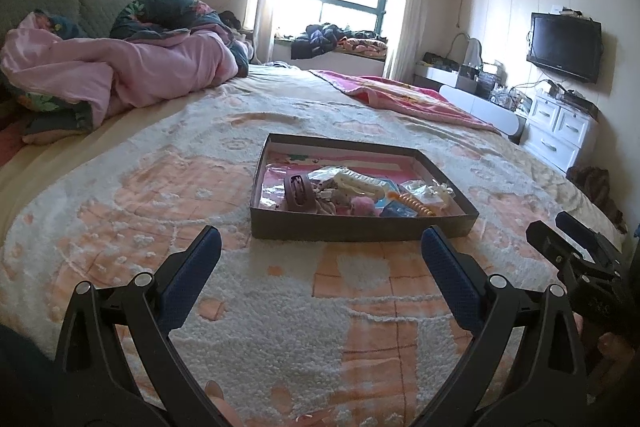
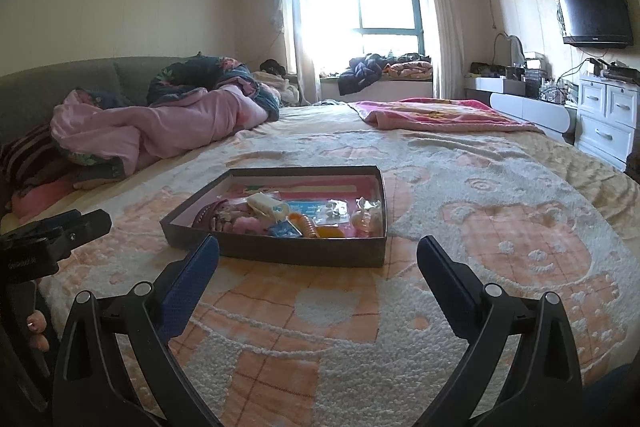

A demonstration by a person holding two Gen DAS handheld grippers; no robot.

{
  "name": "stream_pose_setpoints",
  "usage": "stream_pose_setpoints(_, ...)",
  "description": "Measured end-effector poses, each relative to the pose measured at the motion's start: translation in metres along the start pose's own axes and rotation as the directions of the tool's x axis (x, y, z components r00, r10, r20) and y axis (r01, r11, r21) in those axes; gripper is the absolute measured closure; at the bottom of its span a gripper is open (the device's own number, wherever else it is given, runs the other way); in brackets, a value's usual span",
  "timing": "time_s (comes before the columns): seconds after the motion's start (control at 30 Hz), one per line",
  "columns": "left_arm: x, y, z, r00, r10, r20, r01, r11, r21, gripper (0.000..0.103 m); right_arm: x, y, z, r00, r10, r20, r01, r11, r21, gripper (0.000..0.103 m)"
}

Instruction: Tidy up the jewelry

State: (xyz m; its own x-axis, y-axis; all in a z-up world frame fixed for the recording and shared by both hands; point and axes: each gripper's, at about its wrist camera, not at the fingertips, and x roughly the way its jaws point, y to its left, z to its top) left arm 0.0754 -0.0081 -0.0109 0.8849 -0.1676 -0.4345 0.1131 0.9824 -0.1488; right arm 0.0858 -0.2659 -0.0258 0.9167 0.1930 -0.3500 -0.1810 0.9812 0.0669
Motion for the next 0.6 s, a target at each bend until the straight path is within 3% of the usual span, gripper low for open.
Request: stream_pose_setpoints(0.6,0.0066,0.0003,-0.0047,1.0,0.012,-0.008,-0.012,1.0,0.006,0.011,0.0099,-0.0003,-0.0092,1.0,-0.029,-0.005,0.029,1.0,-0.007,0.007)
